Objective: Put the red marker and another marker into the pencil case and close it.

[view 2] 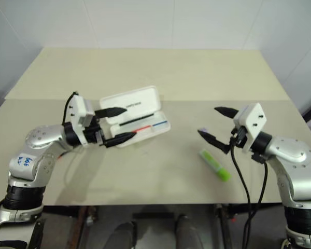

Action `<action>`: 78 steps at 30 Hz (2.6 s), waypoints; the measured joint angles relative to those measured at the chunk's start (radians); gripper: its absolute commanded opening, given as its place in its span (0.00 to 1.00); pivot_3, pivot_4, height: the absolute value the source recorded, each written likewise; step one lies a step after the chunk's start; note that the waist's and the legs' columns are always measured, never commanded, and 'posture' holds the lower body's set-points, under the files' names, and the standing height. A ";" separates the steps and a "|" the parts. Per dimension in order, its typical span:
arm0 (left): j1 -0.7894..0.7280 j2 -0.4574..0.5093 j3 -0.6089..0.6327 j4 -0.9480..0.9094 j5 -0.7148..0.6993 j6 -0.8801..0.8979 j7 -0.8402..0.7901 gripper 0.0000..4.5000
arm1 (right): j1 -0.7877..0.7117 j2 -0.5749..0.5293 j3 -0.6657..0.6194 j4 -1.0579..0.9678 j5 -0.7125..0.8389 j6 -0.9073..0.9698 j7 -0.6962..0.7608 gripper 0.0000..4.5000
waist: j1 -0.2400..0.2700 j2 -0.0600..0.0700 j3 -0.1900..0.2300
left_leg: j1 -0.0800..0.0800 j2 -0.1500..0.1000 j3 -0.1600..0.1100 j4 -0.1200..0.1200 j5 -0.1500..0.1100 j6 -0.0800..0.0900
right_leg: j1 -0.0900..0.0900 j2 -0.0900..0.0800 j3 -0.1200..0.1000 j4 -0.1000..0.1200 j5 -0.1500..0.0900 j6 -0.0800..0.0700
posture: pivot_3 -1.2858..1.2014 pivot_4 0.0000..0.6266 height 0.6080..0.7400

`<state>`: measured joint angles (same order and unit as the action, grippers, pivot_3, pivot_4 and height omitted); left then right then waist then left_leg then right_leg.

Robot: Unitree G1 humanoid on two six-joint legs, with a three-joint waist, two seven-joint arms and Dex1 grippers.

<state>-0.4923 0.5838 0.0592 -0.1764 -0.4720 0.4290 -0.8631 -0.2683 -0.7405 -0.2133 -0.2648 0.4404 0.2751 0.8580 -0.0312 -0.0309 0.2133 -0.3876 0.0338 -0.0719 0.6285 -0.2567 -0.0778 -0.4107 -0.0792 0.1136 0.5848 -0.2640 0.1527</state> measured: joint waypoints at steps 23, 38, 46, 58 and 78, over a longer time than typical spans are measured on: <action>0.109 0.064 -0.020 0.111 0.078 -0.095 -0.088 0.66 | -0.089 0.178 0.143 -0.166 0.031 0.095 -0.146 1.00 | 0.002 0.000 0.000 | -0.001 0.000 0.000 -0.001 0.000 0.000 | -0.002 0.000 0.000 0.001 0.000 0.001 | 0.52 0.24 1.00; 0.060 0.082 -0.115 0.265 0.258 -0.190 -0.094 0.66 | -0.026 0.204 0.139 -0.222 0.000 0.095 -0.231 1.00 | 0.000 0.000 0.000 | 0.000 0.000 0.000 -0.001 0.000 0.000 | -0.002 0.000 0.000 0.002 -0.001 -0.002 | 0.52 0.24 1.00; -0.024 0.045 -0.159 0.349 0.309 -0.195 -0.091 0.66 | 0.063 0.117 0.127 -0.266 0.005 0.101 -0.167 1.00 | 0.002 0.000 0.000 | 0.000 0.000 0.000 -0.001 0.000 0.000 | -0.002 0.000 0.000 0.002 0.000 0.000 | 0.52 0.24 1.00; -0.067 0.118 -0.179 0.381 0.333 -0.200 -0.184 0.47 | 0.043 0.070 0.094 -0.262 0.036 0.106 -0.117 1.00 | -0.003 0.000 0.000 | 0.000 0.000 0.000 -0.001 0.000 0.000 | -0.002 0.000 0.000 0.002 -0.001 -0.002 | 0.52 0.24 1.00; -0.070 0.173 -0.216 0.261 0.328 -0.144 -0.358 0.01 | 0.032 0.054 0.087 -0.252 0.044 0.116 -0.085 1.00 | 0.000 0.000 0.000 | -0.001 0.000 0.000 -0.001 0.000 0.001 | -0.002 0.000 0.000 0.002 -0.001 -0.001 | 0.52 0.24 1.00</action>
<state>-0.5625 0.7566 -0.1564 0.0851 -0.1440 0.2851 -1.2216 -0.2361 -0.6865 -0.1259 -0.5167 0.4843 0.3916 0.7727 -0.0310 -0.0310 0.2132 -0.3882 0.0339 -0.0721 0.6271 -0.2566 -0.0772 -0.4126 -0.0792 0.1133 0.5872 -0.2655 0.1512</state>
